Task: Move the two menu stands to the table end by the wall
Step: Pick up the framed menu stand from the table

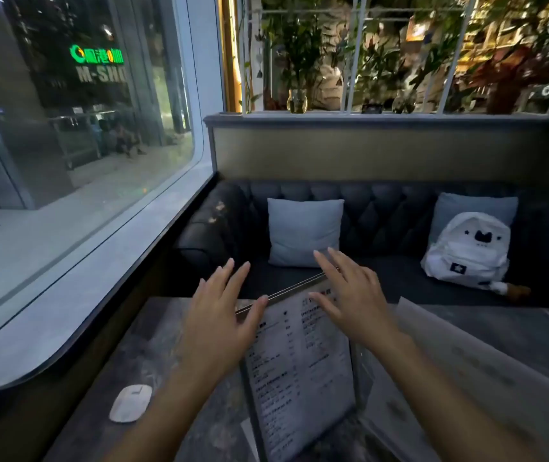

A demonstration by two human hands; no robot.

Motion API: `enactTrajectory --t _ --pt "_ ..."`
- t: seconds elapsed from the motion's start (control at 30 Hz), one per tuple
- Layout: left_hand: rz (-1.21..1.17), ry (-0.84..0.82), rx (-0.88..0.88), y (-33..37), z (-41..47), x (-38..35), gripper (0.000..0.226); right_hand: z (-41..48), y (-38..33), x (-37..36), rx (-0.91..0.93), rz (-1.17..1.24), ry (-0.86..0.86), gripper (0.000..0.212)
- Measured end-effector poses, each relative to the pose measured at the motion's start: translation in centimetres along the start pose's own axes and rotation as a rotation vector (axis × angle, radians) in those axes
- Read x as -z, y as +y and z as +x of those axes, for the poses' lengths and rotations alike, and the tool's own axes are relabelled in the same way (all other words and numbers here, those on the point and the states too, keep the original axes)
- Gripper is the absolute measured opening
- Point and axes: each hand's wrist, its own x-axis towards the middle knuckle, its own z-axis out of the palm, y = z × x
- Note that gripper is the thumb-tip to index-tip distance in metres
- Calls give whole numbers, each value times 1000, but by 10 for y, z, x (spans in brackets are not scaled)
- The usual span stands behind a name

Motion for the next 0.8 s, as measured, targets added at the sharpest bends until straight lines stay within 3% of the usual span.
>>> enactTrajectory --t 0.13,0.27,0.43,0.6,0.8 --pt "-23 -13 132 -6 -11 -9 42 -2 11 -17 -1 2 -21 66" --pt "-111 55 139 -7 -18 -14 17 0 17 -28 -12 31 -13 64" --pt "-189 68 177 -14 -22 -14 19 5 13 -26 -81 62 49 61" --pt "-243 48 190 -21 -24 -13 15 13 5 -23 -160 240 48 64" --pt "-167 22 210 -24 -11 -15 16 17 5 -14 -187 412 18 32"
